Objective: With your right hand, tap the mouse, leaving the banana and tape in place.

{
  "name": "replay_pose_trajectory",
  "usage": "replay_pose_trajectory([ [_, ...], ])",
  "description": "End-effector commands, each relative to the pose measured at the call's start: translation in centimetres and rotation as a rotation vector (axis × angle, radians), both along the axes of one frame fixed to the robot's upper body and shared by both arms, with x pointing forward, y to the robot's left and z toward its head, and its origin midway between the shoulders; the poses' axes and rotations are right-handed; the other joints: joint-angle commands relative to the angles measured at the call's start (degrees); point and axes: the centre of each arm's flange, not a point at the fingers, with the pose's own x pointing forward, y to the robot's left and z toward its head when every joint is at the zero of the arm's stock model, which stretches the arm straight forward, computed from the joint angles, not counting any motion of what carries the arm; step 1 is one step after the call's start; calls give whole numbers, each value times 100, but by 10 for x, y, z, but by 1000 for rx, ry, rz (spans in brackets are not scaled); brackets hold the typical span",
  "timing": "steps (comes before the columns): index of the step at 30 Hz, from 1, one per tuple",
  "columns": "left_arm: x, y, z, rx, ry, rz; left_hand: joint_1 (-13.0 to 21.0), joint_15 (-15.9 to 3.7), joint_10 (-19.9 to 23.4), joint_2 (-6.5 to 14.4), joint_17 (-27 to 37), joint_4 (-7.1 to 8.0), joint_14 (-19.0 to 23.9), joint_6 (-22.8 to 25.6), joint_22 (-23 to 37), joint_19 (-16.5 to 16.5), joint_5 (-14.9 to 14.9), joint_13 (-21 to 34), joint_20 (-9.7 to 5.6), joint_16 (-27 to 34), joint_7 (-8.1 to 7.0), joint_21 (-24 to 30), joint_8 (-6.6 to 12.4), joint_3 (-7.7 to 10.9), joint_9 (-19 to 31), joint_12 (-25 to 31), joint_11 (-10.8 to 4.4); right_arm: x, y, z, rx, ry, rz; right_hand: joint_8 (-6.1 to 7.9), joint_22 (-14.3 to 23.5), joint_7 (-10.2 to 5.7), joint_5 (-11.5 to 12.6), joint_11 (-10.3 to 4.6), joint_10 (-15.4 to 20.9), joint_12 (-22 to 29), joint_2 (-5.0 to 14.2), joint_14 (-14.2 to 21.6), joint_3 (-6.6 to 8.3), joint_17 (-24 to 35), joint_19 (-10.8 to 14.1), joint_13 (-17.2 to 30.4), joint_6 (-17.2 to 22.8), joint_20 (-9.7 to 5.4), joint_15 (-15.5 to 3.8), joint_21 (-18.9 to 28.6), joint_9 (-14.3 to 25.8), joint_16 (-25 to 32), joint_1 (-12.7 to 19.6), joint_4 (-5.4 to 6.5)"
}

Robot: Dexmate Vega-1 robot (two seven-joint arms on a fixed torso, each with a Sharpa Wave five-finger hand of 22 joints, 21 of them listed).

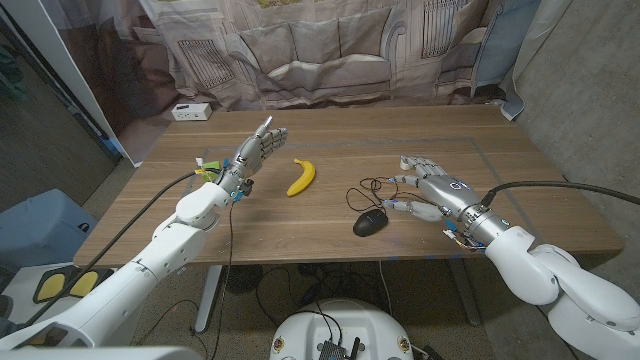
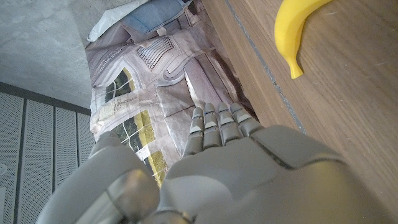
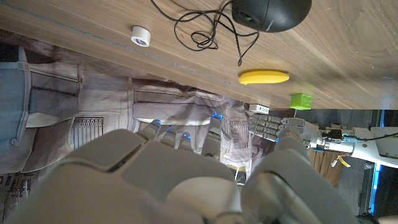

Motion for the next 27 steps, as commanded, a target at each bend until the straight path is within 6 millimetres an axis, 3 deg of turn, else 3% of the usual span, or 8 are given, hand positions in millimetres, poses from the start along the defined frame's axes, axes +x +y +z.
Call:
replay_pose_trajectory([
  [1, 0, -1, -3, 3, 5, 5, 38, -19, 32, 12, 8, -52, 38, 41, 27, 21, -28, 7, -31, -11, 11, -5, 10, 17, 8, 22, 1, 8, 5, 2, -52, 54, -20, -6, 10, 15, -25, 11, -644, -6, 49, -1194, 54, 23, -415, 28, -151, 40, 50, 33, 34, 10, 2, 12],
  [27, -1, -2, -4, -7, -8, 3, 49, -28, 43, 30, 8, -69, 36, 43, 28, 9, -37, 6, -21, -20, 0, -15, -6, 20, 8, 14, -3, 23, 16, -9, -29, 85, 0, 156, 12, 29, -34, -5, -678, 67, 112, -1277, 76, 26, -551, 30, 111, 60, 53, 64, 35, 51, -15, 19],
])
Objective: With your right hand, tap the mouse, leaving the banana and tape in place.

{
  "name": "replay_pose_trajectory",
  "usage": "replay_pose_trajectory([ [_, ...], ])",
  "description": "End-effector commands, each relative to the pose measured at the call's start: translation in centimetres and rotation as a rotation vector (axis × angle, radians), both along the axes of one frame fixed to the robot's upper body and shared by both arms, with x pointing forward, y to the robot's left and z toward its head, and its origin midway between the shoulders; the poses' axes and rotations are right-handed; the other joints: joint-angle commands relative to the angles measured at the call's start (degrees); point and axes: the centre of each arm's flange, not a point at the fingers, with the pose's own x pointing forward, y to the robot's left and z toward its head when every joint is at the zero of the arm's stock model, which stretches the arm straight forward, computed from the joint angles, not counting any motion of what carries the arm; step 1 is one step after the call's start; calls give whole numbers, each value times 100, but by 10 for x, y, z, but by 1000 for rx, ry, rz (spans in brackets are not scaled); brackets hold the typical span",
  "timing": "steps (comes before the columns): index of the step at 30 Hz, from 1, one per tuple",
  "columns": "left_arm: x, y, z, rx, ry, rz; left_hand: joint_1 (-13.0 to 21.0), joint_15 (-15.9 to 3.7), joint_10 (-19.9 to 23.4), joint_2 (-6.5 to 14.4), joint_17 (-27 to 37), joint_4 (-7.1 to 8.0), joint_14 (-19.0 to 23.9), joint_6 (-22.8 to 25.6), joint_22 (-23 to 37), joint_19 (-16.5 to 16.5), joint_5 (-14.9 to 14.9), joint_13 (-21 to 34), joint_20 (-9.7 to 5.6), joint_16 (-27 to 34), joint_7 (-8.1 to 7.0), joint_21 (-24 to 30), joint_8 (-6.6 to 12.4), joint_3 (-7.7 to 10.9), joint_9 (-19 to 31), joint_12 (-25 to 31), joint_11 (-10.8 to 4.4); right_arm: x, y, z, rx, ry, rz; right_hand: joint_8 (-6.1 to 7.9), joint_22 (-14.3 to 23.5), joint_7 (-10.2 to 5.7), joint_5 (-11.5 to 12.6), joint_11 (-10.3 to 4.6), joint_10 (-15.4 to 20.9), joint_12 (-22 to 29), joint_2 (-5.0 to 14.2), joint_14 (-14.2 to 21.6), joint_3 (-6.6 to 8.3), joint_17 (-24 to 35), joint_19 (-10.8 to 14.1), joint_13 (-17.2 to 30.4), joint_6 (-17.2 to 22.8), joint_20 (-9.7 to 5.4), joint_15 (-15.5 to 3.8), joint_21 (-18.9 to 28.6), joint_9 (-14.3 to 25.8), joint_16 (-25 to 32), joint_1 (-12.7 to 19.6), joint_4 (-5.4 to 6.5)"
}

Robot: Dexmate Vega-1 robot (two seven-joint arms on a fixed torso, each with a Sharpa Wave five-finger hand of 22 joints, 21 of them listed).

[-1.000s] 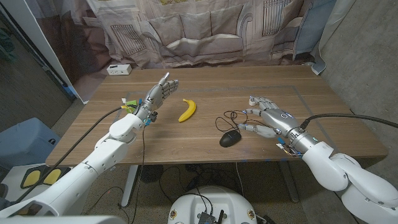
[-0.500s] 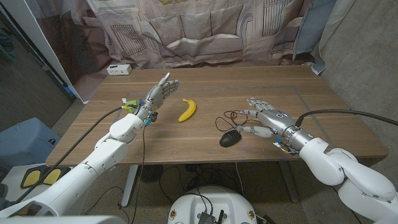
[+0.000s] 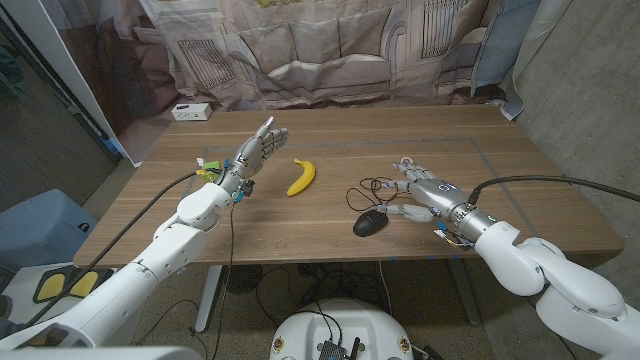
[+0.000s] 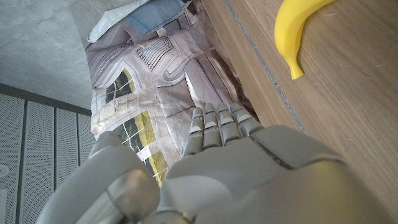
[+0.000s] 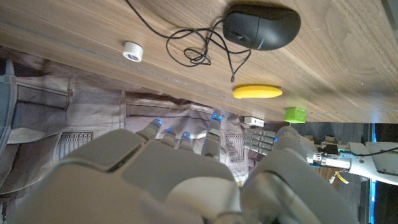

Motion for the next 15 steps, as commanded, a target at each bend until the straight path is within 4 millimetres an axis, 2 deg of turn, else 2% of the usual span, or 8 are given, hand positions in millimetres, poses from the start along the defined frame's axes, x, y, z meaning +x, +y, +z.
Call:
replay_pose_trajectory([
  [1, -1, 0, -3, -9, -1, -1, 49, -26, 41, 31, 8, -28, 37, 46, 28, 11, -5, 6, -26, -20, -1, -14, -6, 14, 9, 13, -5, 8, 5, -4, 6, 13, 8, 30, 10, -11, -13, -9, -690, 44, 64, -1247, 56, 10, -554, 30, 62, 63, 22, 21, 5, 52, 37, -2],
  [7, -4, 1, -1, -3, -6, 5, 50, -27, 42, 33, 8, -31, 39, 47, 28, 7, -6, 6, -19, -20, 0, -16, -8, 14, 9, 11, -11, 15, 6, -9, 26, 45, 37, 37, 11, -21, -14, -20, -690, 51, 75, -1250, 63, 9, -572, 30, 84, 77, 23, 23, 5, 58, 40, -4],
  [15, -4, 1, -1, 0, -4, 4, 52, -23, 50, 37, 8, -35, 41, 48, 28, 10, -8, 6, -13, -22, 2, -16, -11, 14, 9, 11, 3, 19, 5, -11, 28, 73, 36, 129, 11, 44, -18, -37, -616, 95, 103, -1234, 80, 6, -571, 29, 371, 81, 14, 53, 3, 88, 46, -11],
])
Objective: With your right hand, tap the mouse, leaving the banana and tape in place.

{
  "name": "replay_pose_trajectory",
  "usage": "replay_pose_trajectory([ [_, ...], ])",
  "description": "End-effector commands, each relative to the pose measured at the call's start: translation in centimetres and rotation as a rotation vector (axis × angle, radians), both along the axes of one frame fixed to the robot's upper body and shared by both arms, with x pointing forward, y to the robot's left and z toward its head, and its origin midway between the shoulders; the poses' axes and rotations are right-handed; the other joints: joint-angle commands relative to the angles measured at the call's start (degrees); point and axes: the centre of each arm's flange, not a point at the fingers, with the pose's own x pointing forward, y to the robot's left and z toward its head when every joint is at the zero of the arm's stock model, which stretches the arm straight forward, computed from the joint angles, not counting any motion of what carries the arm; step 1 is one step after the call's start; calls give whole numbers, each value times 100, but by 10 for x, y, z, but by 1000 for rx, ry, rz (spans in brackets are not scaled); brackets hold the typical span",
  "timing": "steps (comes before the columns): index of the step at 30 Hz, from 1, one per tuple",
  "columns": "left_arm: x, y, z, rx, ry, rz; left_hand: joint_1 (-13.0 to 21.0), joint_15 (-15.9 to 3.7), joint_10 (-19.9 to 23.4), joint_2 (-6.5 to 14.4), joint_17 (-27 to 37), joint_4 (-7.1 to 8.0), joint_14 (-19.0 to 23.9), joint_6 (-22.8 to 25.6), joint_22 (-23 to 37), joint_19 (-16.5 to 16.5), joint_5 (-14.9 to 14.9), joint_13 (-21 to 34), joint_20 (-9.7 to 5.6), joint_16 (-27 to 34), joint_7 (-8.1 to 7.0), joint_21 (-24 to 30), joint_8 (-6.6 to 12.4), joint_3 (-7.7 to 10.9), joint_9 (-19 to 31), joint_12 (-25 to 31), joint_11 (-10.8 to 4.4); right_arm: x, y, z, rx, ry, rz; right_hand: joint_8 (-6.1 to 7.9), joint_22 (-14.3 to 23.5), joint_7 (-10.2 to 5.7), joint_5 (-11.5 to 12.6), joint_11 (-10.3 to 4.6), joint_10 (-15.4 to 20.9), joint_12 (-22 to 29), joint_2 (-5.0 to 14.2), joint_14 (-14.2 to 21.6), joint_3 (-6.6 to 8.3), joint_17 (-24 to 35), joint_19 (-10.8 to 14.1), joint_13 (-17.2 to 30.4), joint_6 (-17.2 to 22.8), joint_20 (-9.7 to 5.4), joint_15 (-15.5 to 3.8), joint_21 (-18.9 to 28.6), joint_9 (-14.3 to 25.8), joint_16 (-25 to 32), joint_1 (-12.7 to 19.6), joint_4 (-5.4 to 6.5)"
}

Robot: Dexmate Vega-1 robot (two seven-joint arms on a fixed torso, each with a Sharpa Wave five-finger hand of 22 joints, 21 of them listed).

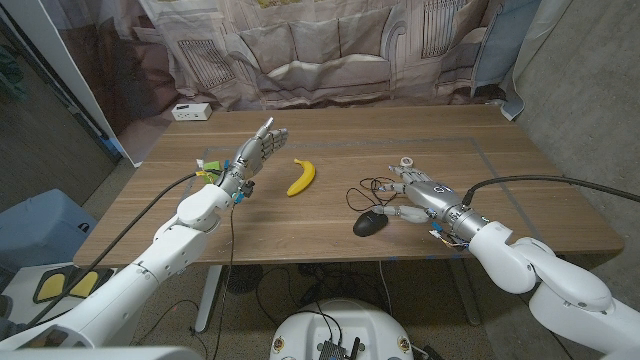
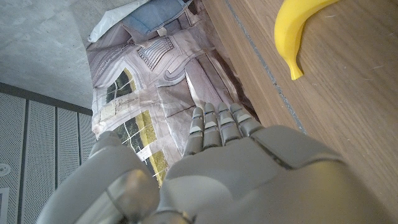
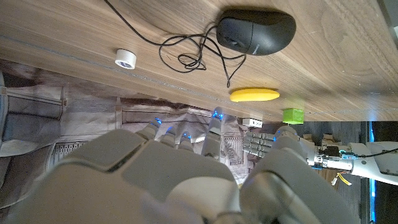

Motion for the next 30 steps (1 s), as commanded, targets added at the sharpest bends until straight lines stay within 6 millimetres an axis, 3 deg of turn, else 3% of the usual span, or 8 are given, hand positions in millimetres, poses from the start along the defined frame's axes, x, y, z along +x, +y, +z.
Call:
replay_pose_trajectory([
  [1, -2, 1, 1, 2, -1, 3, 52, -23, 47, 37, 9, -37, 40, 49, 28, 11, -9, 5, -12, -22, 2, -15, -11, 14, 9, 10, 8, 8, 1, -5, 8, 40, 14, 49, 12, 19, -19, -39, -612, 36, 73, -1231, 57, 7, -564, 29, 134, 31, 13, 54, 20, 47, 15, 12],
  [17, -5, 0, 2, -3, -15, 4, 56, -34, 48, 46, 9, -47, -24, 64, 28, -4, -13, 5, -21, -48, 12, -22, -13, 14, 10, 4, -20, 14, 2, -13, 4, 57, 10, 77, 12, 7, -22, -66, -543, 66, 99, -1182, 75, 3, -570, 27, 306, 47, 7, 74, 19, 82, 19, 6],
  [30, -2, -1, -2, -4, -1, 3, 59, -43, 71, 55, 10, -60, -189, 85, 29, -74, -19, 6, -44, -96, 25, -46, -13, 12, 10, 6, -23, 22, 2, -18, 10, 101, -9, 72, 13, 112, -23, -54, -480, 87, 129, -1158, 94, 1, -552, 25, 368, 42, 9, 91, 17, 98, 27, 3],
])
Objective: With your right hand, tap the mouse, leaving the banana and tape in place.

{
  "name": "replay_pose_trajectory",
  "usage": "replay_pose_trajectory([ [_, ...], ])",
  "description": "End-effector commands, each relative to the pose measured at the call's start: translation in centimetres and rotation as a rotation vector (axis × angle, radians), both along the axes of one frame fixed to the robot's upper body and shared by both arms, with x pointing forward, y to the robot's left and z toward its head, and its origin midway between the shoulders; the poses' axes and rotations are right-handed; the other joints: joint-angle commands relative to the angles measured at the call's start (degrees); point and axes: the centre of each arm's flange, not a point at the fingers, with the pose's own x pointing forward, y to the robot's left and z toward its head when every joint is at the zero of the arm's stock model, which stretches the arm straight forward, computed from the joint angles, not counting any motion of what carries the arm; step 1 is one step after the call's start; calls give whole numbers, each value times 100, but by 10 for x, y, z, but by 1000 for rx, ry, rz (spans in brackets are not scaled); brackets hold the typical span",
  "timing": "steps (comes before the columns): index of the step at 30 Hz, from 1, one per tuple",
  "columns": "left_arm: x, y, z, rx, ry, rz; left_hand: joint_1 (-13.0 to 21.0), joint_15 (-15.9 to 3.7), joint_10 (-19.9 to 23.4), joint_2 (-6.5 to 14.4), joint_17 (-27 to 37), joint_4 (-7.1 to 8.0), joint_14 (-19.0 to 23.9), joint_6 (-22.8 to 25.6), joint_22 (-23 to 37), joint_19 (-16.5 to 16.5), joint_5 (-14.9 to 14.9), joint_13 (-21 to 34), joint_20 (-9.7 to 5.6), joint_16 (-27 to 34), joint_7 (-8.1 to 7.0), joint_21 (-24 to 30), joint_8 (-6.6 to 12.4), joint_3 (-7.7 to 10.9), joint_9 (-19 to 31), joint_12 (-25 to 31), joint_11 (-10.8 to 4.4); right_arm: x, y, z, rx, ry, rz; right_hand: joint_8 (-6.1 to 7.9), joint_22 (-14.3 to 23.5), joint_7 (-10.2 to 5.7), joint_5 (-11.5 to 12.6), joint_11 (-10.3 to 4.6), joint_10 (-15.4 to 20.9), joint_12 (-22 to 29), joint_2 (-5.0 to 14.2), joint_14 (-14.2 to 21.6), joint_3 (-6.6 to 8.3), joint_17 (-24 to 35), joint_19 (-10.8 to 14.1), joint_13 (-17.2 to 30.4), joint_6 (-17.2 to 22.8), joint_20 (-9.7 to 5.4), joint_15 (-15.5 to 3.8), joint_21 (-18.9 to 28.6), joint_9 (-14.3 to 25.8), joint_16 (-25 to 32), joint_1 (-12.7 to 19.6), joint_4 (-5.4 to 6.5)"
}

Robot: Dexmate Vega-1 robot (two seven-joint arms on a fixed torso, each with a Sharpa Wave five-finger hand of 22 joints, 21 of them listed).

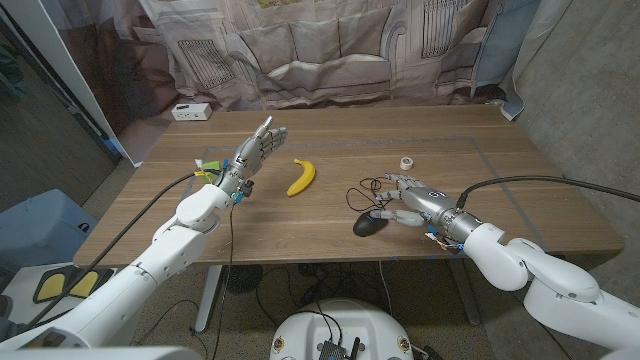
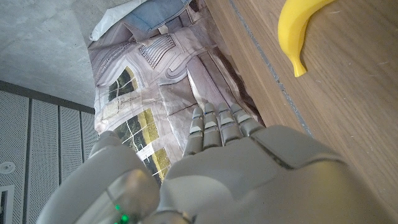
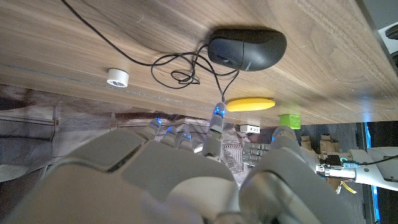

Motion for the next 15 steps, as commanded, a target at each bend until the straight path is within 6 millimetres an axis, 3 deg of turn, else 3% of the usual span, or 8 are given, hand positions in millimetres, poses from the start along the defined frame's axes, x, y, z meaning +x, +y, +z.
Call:
replay_pose_trajectory([
  [1, 1, -2, -4, 10, 13, -4, 21, 2, 44, 17, 10, -46, -19, 53, 29, -22, -19, 6, 5, -28, -10, -13, -13, 28, 10, 7, 9, 6, 0, -6, -4, 29, -21, 27, 13, 39, -1, -34, -458, 64, 47, -1154, 48, 16, -552, 25, 74, 36, 6, 48, 16, 56, 6, 3],
  [15, 4, -2, -3, 7, 12, -11, 23, -40, -3, 24, 10, -55, -43, 19, 30, -43, -22, 6, 52, -18, -33, -14, -32, 26, 10, -16, 4, 15, 5, -10, -23, 63, -18, 3, 13, 16, -3, -31, -440, 66, 65, -1147, 56, 17, -554, 24, 79, 35, 13, 53, 15, 65, -2, 7],
])
